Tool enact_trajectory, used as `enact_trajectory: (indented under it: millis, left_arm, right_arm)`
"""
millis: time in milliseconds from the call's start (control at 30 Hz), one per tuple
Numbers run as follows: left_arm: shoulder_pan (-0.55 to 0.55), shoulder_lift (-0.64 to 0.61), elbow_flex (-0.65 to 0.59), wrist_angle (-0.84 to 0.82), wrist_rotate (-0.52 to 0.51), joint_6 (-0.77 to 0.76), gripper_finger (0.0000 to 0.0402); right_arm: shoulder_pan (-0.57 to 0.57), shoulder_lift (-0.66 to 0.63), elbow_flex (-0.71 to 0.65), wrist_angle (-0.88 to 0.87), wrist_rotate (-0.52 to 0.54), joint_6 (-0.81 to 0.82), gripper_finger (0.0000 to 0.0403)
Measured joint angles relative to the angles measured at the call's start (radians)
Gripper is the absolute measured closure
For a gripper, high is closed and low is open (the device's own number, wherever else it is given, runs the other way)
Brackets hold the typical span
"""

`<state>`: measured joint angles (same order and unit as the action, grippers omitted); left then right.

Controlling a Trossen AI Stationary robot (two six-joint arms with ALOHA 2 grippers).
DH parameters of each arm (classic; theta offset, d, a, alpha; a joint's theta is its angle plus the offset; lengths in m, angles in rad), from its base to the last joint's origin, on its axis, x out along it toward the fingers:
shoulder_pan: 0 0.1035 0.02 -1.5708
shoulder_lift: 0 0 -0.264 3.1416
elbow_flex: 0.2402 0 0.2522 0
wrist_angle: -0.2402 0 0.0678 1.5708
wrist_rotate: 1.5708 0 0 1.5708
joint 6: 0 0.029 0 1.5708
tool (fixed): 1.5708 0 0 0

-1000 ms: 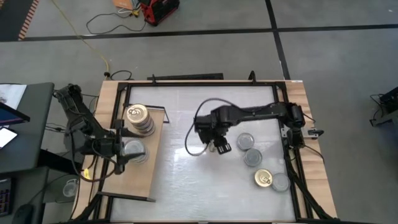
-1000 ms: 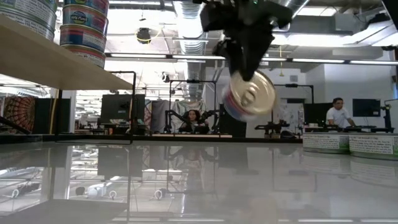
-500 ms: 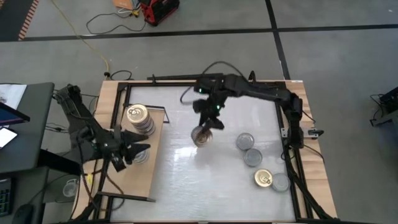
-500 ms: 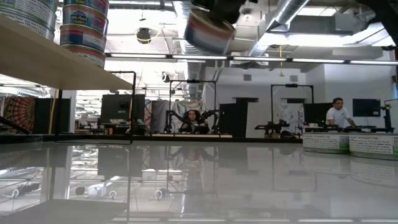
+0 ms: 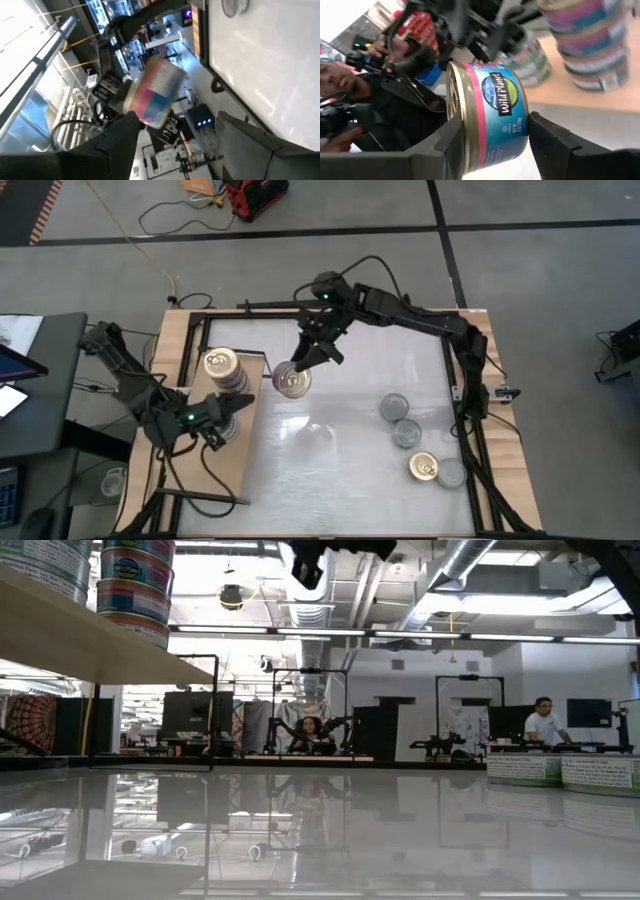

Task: Stack canned seafood by type on shelf
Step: Stack the green tuna can on top of the green tuna can on the shelf

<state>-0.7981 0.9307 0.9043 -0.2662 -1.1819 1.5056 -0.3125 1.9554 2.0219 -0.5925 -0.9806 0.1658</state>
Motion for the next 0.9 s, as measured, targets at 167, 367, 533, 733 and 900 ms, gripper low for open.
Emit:
enact_trajectory:
  millis: [167, 367, 533, 733, 900]
  left_arm:
    - [0.045, 0.001, 0.0, 0.031, 0.03, 0.07, 0.0152]
    - [0.081, 0.001, -0.001, 0.185, 0.139, 0.196, 0.0152]
    - [0.119, 0.001, -0.001, 0.279, 0.188, 0.337, 0.0152]
    - [0.2, 0.001, -0.001, 0.279, 0.259, 0.445, 0.0152]
    - [0.254, 0.001, -0.001, 0.282, 0.305, 0.483, 0.0152]
  right_arm:
    - [0.017, 0.0, 0.0, 0.062, -0.001, 0.048, 0.0194]
    - [0.017, 0.0, 0.0, 0.079, 0.001, 0.079, 0.0194]
    - [0.019, 0.0, 0.0, 0.083, 0.003, 0.147, 0.0194]
    - [0.04, 0.0, 0.0, 0.148, 0.004, 0.23, 0.0194]
    - [0.056, 0.0, 0.0, 0.156, 0.004, 0.253, 0.0194]
